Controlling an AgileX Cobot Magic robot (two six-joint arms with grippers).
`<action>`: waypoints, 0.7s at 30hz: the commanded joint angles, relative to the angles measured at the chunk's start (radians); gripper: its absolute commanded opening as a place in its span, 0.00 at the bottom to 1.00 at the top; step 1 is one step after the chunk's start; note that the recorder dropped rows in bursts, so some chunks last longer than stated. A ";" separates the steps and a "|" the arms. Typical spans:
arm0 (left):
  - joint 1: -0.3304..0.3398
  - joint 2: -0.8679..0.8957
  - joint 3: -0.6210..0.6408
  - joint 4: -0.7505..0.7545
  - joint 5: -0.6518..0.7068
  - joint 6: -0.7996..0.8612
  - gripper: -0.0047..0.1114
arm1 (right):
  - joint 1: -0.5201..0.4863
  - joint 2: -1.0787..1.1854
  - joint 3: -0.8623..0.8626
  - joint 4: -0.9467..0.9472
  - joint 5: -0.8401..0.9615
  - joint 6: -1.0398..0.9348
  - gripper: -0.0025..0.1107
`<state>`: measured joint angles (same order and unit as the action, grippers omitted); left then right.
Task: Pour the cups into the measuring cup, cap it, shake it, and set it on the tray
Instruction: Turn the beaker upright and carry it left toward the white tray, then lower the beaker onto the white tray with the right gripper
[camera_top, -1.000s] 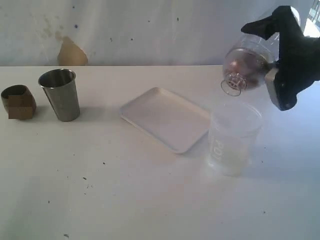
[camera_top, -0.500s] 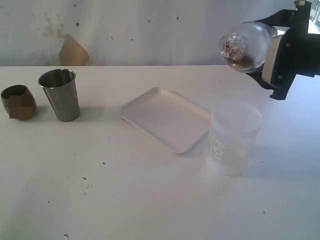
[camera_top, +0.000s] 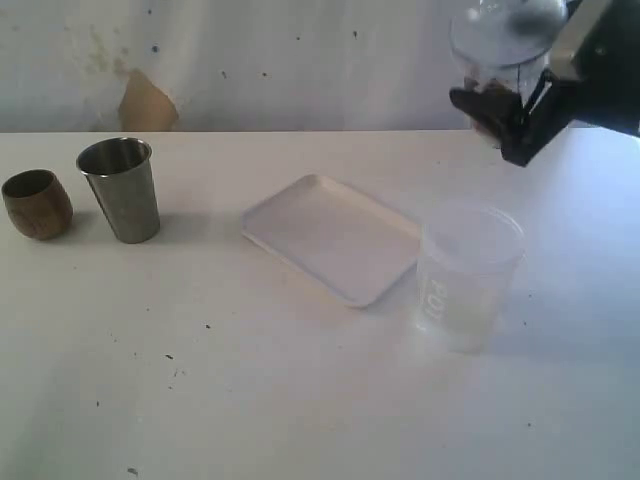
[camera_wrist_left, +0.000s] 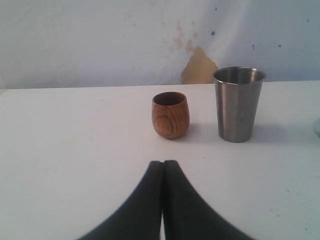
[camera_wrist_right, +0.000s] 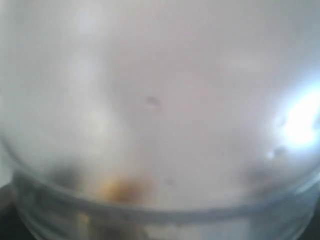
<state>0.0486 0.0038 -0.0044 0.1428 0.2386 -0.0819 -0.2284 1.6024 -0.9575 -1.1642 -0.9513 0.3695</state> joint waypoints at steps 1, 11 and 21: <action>-0.002 -0.004 0.004 -0.007 -0.001 -0.003 0.04 | 0.000 -0.005 -0.012 0.200 -0.202 0.421 0.02; -0.002 -0.004 0.004 -0.007 -0.001 -0.003 0.04 | 0.190 0.001 -0.114 0.129 0.179 0.802 0.02; -0.002 -0.004 0.004 -0.007 -0.001 -0.003 0.04 | 0.470 0.290 -0.295 0.140 0.371 0.699 0.02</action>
<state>0.0486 0.0038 -0.0044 0.1428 0.2386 -0.0819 0.2148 1.8445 -1.2130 -1.0394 -0.5935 1.1087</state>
